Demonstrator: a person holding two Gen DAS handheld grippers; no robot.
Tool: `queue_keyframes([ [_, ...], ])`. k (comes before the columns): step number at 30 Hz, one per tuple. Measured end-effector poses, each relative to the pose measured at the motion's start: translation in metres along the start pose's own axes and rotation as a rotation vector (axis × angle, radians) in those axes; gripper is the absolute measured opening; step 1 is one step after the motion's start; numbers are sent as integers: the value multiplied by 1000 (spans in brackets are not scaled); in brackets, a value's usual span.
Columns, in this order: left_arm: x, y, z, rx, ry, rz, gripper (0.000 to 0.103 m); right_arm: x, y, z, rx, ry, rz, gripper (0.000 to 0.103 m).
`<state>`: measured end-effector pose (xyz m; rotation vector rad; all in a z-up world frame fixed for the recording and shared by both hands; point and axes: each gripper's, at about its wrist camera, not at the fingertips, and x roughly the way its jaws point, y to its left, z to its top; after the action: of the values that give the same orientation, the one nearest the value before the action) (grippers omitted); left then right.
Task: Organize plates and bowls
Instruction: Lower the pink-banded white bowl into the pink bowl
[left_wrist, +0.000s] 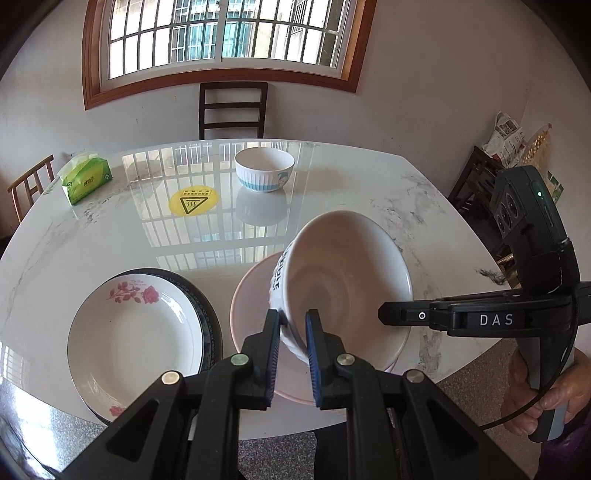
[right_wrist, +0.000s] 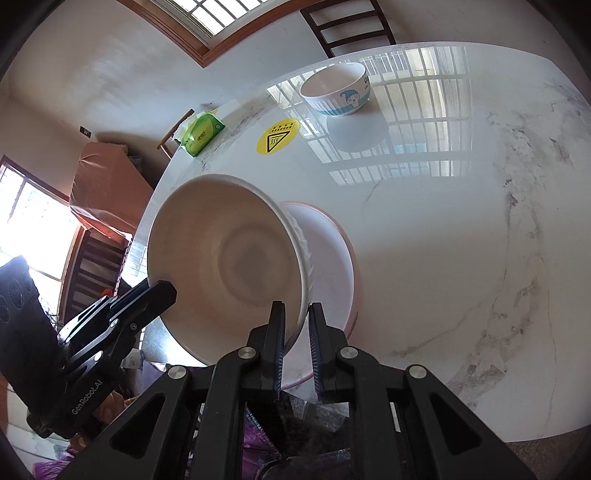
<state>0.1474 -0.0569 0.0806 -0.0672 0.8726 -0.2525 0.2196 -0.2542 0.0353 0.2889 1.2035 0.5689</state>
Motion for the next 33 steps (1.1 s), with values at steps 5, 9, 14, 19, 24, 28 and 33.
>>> queue_keyframes([
  [5,4,0,-8,4,19,0,14,5,-3,-7,6,15,-7,14],
  [9,6,2,-9,5,21,2,14,5,-3,-7,6,15,-11,14],
  [14,8,3,-8,6,24,6,14,6,-4,-8,8,15,-14,14],
  [19,11,5,-7,-2,35,5,14,7,-3,-8,8,16,-16,14],
  [24,15,7,-6,-9,46,4,14,8,-3,-7,7,21,-21,15],
  [28,19,9,-7,-18,60,-1,14,9,-3,-6,7,25,-26,15],
  [33,22,12,-7,-26,71,-4,14,9,-1,-6,7,30,-31,15],
])
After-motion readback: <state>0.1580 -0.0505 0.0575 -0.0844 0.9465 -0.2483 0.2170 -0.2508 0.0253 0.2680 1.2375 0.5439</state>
